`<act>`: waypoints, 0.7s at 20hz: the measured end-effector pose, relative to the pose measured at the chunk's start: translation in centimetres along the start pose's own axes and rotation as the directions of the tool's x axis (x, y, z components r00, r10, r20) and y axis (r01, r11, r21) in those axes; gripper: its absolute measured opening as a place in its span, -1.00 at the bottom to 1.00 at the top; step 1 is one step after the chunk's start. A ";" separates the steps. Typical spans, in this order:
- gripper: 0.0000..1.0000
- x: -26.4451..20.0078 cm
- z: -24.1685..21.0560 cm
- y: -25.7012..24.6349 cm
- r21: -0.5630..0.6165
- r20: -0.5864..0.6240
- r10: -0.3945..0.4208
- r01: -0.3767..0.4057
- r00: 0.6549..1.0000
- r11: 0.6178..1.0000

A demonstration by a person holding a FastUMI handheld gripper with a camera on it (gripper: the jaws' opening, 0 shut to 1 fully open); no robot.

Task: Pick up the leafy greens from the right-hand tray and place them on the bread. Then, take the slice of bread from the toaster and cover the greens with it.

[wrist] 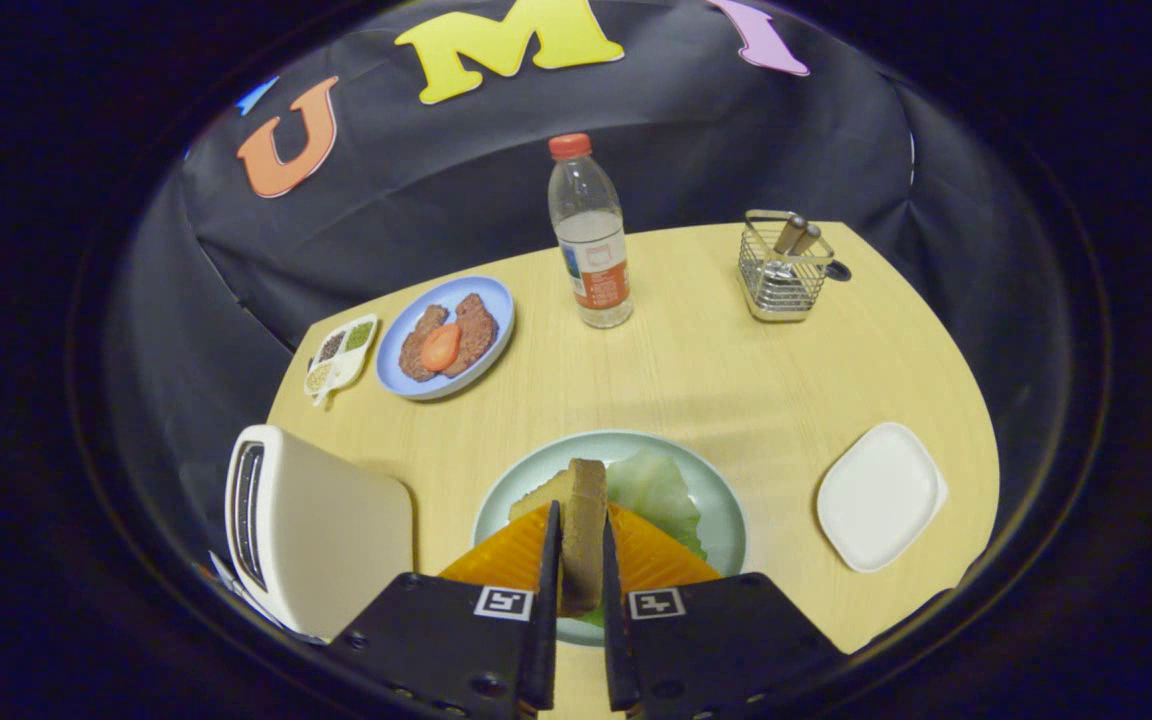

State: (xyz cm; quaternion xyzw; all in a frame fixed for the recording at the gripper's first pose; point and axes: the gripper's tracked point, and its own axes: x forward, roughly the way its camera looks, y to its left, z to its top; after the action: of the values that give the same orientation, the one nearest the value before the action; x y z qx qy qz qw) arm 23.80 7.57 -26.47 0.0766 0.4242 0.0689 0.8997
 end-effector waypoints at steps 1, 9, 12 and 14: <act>-0.59 0.4 0.0 -0.6 0.002 -0.002 0.004 -0.004 1.000 1.000; -0.29 2.0 -1.0 -3.2 -0.037 -0.038 0.035 -0.037 0.999 0.999; -0.21 2.5 -1.1 -3.4 -0.055 -0.044 0.051 -0.054 0.998 0.997; -0.11 2.4 -1.0 -3.7 -0.073 -0.041 0.055 -0.058 0.998 0.996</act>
State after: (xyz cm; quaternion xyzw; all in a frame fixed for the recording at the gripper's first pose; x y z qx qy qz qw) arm 24.74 4.50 -29.64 0.0537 0.4365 0.1117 0.8911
